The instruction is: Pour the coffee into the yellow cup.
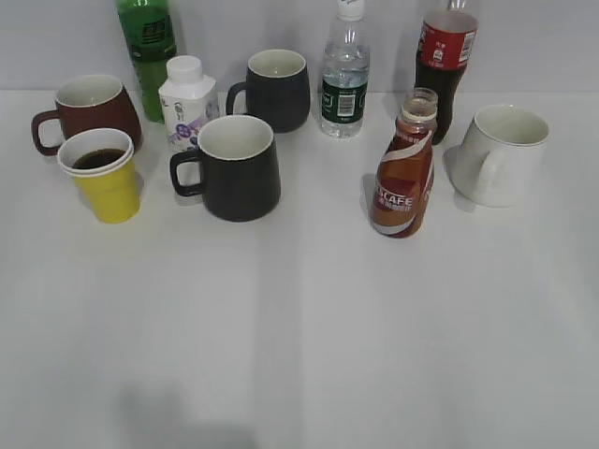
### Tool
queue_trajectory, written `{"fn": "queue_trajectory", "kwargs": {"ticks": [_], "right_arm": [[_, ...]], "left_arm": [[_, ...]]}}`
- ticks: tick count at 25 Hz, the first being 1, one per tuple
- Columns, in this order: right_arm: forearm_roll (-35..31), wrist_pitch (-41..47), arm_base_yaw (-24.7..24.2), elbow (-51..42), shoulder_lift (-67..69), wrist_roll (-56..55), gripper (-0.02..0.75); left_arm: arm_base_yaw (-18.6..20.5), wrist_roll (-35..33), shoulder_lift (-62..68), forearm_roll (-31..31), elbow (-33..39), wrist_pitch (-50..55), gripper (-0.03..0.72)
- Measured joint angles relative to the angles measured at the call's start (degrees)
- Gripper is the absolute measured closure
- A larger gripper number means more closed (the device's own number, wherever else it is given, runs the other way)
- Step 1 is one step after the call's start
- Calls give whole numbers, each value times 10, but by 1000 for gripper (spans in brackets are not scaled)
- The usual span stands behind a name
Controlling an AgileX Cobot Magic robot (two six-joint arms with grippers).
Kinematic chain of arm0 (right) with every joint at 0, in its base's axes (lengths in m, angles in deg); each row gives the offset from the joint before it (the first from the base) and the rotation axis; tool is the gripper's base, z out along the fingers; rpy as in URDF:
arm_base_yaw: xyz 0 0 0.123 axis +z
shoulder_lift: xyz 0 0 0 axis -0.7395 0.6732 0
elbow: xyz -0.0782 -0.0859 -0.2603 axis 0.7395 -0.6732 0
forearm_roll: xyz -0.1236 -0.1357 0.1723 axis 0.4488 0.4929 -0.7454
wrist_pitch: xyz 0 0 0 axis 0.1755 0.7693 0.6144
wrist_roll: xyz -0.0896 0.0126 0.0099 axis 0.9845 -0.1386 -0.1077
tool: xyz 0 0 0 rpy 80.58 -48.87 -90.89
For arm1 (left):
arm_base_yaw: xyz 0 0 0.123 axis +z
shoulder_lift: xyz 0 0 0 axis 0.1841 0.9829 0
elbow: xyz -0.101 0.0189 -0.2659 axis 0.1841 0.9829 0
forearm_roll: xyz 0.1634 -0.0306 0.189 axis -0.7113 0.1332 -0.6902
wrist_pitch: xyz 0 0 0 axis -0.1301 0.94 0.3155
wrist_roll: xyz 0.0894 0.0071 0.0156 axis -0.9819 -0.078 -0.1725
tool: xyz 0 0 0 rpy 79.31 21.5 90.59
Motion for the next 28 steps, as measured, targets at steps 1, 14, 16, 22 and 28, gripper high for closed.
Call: {"fn": "queue_trajectory", "kwargs": {"ticks": [1,14,16,22,28], "right_arm": [[0,0,0,0,-1,0,148],[0,0,0,0,-1,0,148],[0,0,0,0,-1,0,148],[0,0,0,0,-1,0,148],[0,0,0,0,-1,0,148]], "left_arm": [[0,0,0,0,0,0,188],[0,0,0,0,0,0,194],[0,0,0,0,0,0,196],[0,0,0,0,0,0,214],[0,0,0,0,0,0,234]]}}
